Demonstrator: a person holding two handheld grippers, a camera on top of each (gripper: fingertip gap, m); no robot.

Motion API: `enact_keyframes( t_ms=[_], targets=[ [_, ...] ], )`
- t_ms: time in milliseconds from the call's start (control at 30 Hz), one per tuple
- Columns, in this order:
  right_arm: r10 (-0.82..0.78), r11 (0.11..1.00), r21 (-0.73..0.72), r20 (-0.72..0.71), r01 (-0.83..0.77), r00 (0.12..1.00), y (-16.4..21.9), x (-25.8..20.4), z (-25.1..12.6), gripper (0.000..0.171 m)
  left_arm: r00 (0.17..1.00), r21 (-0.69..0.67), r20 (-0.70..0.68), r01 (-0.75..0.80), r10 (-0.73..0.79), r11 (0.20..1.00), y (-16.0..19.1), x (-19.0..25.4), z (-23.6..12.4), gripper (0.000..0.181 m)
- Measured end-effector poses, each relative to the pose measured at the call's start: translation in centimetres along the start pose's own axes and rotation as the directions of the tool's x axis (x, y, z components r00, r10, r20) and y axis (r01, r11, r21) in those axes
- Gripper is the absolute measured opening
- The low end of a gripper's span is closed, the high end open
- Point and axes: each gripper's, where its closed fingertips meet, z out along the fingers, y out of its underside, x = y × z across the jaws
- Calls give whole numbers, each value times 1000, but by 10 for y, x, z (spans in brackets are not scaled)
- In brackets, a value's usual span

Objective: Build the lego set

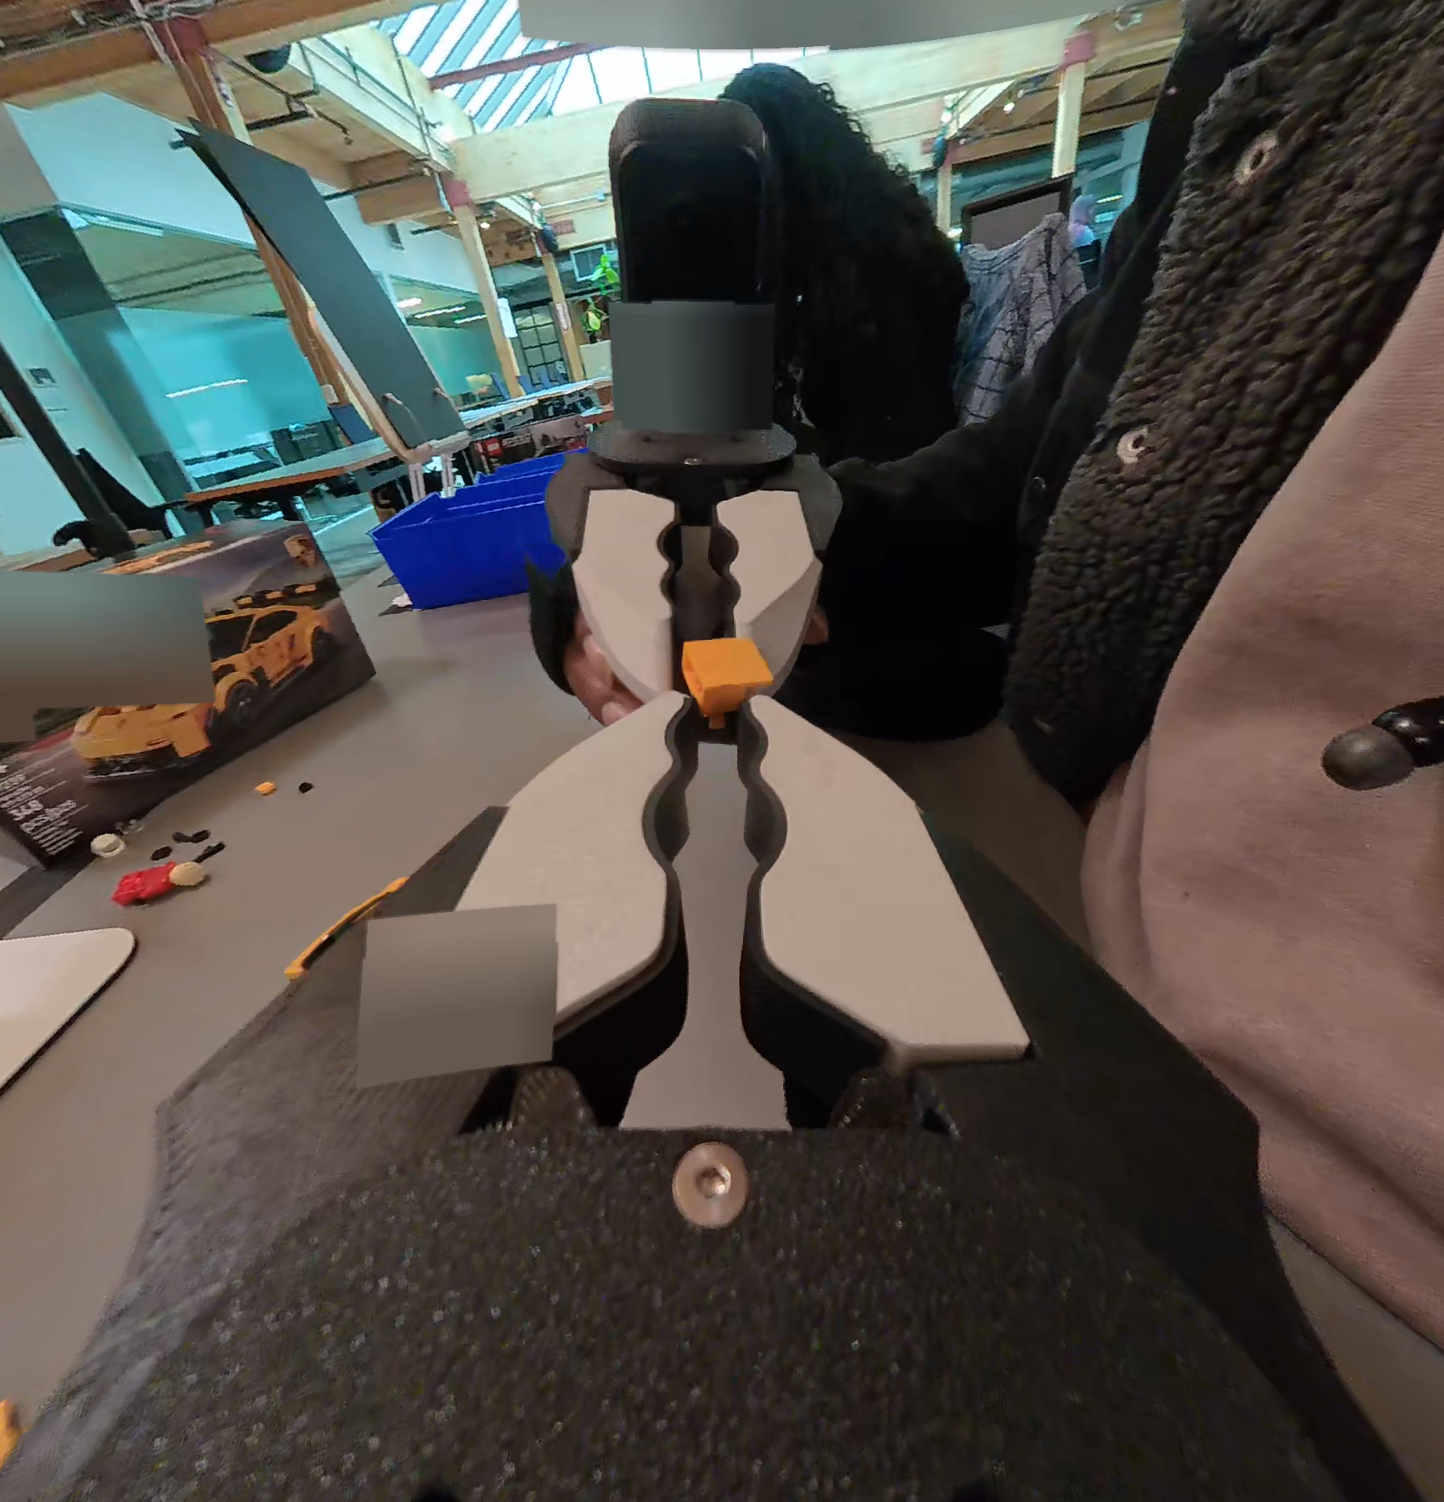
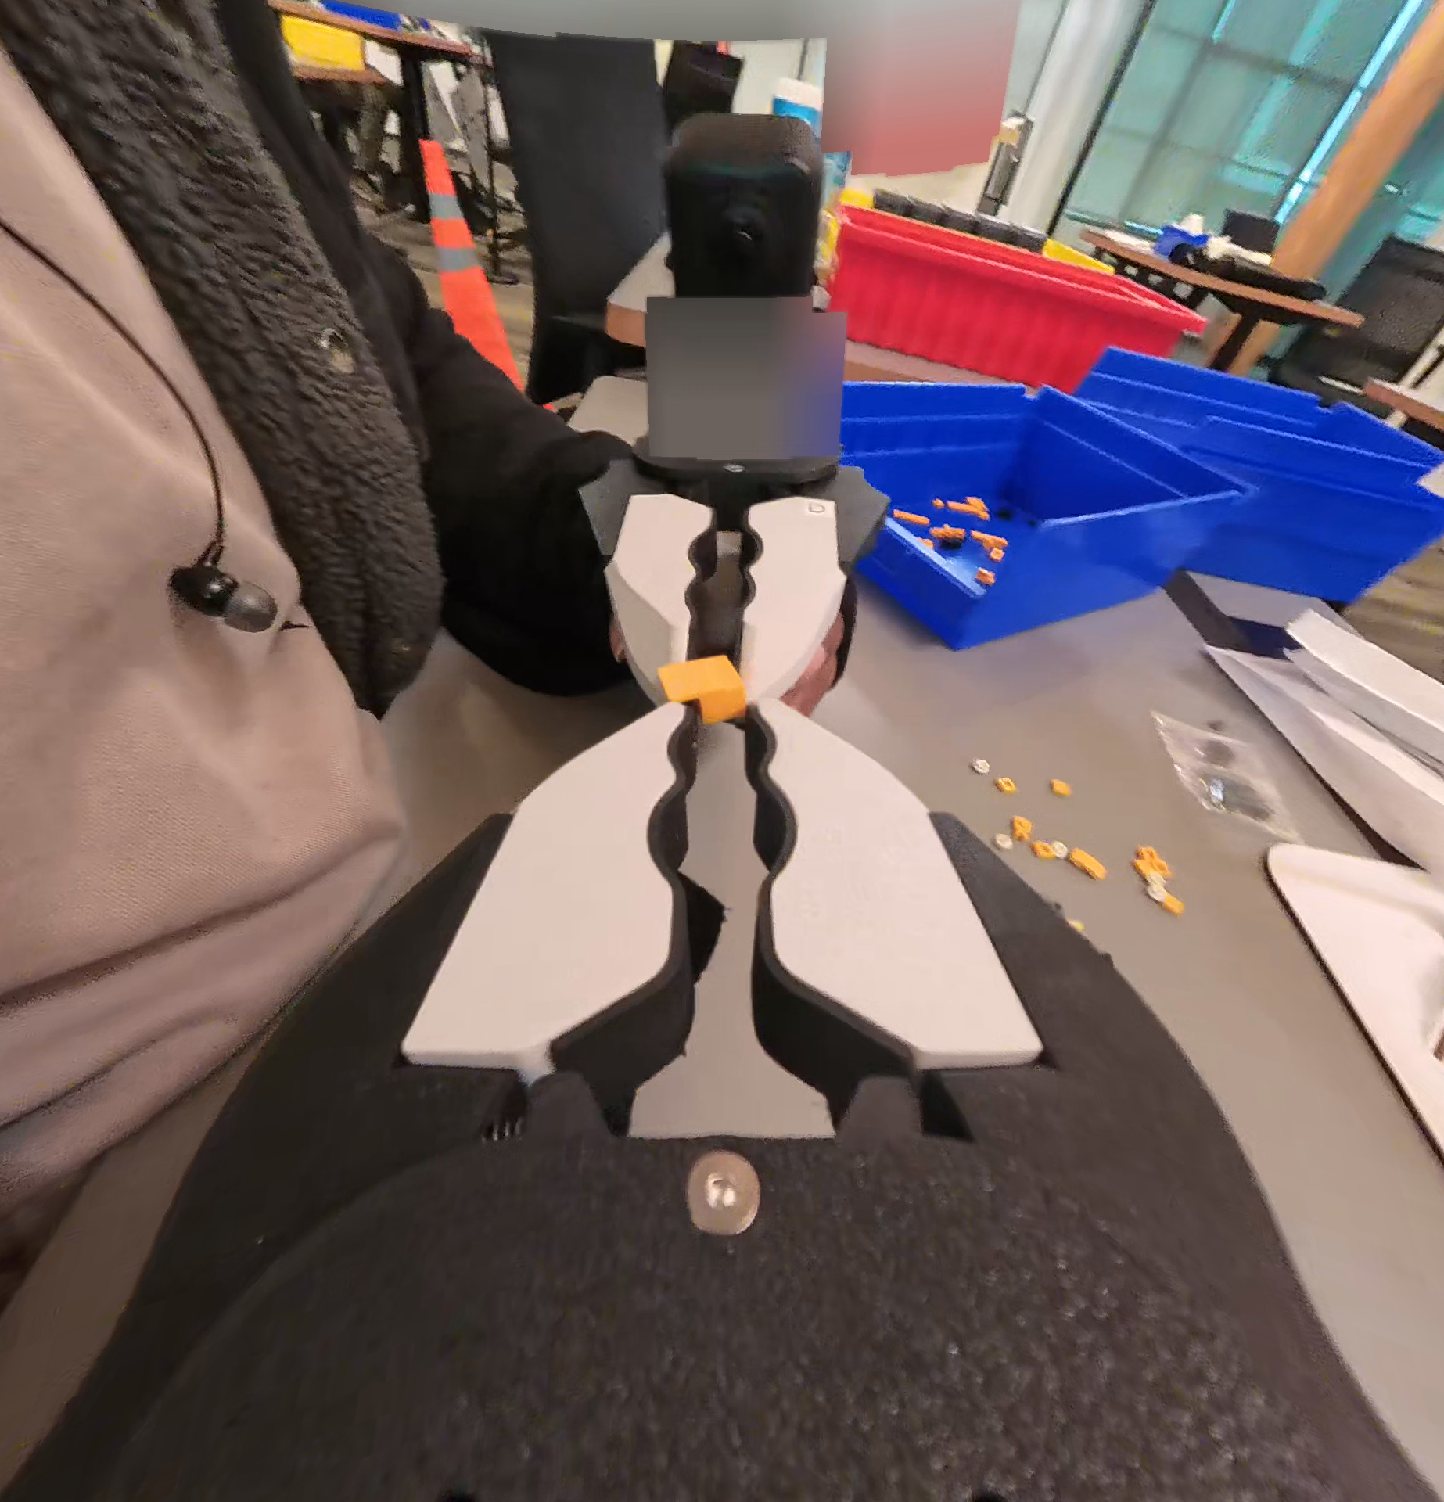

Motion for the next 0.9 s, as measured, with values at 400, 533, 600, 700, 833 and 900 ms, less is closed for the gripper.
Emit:
enact_keyframes(
  t_ms=[400, 533, 600, 700, 833, 900],
  targets=[
    [145, 987, 68, 2, -145, 989, 10, 12, 0, 9, 989, -17, 3, 146, -146, 989, 9, -11, 0, 9],
    [169, 984, 62, -21, -168, 985, 15, 17, 0, 9, 988, -29, 31, 150, -149, 988, 13, -15, 1, 13],
    [188, 981, 61, -19, -186, 982, 18, 18, -1, 9, 984, -33, 34, 175, -174, 984, 15, -17, 2, 13],
    [206, 978, 40, -17, -205, 978, 23, 17, 0, 9, 975, -51, 32, 223, -222, 973, 20, -18, 2, 9],
    [268, 963, 35, -17, -267, 963, 26, 20, 0, 9, 947, -58, 20, 322, -322, 945, 22, -21, 2, 9],
    [319, 948, 27, -5, -318, 948, 29, 22, 0, 9, 924, -65, 14, 381, -381, 922, 25, -23, 2, 9]
  ],
)
